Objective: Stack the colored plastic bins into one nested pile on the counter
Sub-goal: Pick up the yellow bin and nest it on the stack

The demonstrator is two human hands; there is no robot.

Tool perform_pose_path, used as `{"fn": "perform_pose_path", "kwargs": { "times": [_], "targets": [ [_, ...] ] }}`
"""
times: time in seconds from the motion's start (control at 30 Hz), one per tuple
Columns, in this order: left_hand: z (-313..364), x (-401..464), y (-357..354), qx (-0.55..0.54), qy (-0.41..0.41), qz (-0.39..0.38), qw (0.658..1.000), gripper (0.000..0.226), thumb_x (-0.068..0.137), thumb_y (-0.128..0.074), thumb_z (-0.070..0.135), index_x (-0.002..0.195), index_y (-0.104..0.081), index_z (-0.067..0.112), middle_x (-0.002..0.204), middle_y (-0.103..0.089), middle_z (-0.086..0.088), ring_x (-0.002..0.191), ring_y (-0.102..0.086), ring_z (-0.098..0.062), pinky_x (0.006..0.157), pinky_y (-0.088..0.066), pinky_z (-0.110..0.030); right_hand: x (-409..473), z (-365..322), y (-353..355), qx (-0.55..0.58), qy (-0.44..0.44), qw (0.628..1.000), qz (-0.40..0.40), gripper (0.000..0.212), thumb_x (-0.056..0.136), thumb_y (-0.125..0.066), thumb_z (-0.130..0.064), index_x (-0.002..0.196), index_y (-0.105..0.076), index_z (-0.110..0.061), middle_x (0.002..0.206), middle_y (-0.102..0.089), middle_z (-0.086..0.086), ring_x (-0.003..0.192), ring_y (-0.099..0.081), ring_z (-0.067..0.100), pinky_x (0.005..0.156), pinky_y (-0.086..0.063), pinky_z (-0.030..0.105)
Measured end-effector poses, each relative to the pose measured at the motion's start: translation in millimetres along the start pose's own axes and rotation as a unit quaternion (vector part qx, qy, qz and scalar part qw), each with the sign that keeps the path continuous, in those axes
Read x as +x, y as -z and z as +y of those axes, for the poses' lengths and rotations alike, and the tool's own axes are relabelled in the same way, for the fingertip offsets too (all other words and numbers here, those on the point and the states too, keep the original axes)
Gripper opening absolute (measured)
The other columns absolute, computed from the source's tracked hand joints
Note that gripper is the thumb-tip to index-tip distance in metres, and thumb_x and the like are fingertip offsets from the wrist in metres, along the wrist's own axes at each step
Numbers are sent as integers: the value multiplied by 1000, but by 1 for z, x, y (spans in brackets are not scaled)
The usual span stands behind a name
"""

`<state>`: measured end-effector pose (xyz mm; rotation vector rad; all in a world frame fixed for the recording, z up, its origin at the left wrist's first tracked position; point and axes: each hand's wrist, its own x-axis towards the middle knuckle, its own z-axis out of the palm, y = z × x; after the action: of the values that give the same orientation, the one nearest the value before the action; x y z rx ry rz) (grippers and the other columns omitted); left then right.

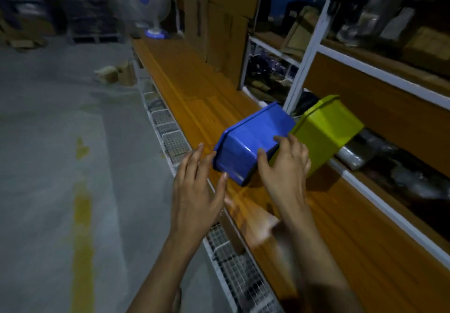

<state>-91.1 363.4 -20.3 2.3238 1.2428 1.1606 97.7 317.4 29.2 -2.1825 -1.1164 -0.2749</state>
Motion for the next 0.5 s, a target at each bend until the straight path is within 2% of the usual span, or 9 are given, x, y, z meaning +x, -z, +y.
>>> {"fn": "perform_pose_path", "kwargs": {
  "times": [0.07, 0.13, 0.23, 0.37, 0.43, 0.5],
  "targets": [
    [-19, 44, -15, -31, -26, -22, 999, 55, 106, -59, 45, 152, -55, 15, 169, -43, -5, 157, -38, -30, 126, -35, -49, 39, -10, -13, -99, -27, 994, 41, 55, 96, -63, -44, 138, -61, -9, 157, -48, 23, 146, -40, 43, 118, -32, 57],
    [-30, 74, -21, -62, -35, -23, 997, 55, 105, -60, 42, 151, -57, 13, 167, -45, -6, 155, -40, -30, 126, -35, -47, 70, -19, -19, -180, -25, 982, 46, 59, 96, -61, -46, 139, -60, -6, 157, -47, 26, 145, -40, 46, 118, -30, 58],
    [-48, 121, -32, -131, -60, -66, 987, 54, 107, -56, 45, 152, -55, 16, 163, -50, -3, 152, -45, -28, 122, -40, -51, 128, -26, -32, -254, -66, 964, 42, 70, 98, -60, -51, 149, -51, -3, 164, -38, 27, 149, -37, 47, 117, -34, 59],
    [-63, 160, -43, -185, -75, -131, 971, 54, 109, -51, 49, 156, -49, 23, 164, -49, 5, 154, -42, -21, 119, -42, -54, 196, -9, -34, -303, -185, 935, 24, 92, 98, -60, -56, 162, -28, 3, 168, -27, 30, 152, -32, 49, 114, -39, 56],
    [-72, 171, -50, -206, -74, -146, 965, 53, 109, -51, 50, 157, -49, 27, 165, -47, 8, 156, -40, -19, 119, -42, -54, 219, 5, -31, -318, -227, 920, 15, 91, 99, -60, -54, 162, -26, 2, 164, -31, 29, 147, -36, 49, 109, -44, 55],
    [-79, 180, -58, -221, -79, -159, 959, 50, 110, -49, 53, 155, -49, 32, 166, -46, 11, 157, -38, -18, 120, -42, -54, 232, 22, -26, -314, -267, 911, -5, 80, 103, -57, -46, 162, -27, -3, 158, -39, 27, 138, -48, 49, 101, -49, 53]
  ]
}}
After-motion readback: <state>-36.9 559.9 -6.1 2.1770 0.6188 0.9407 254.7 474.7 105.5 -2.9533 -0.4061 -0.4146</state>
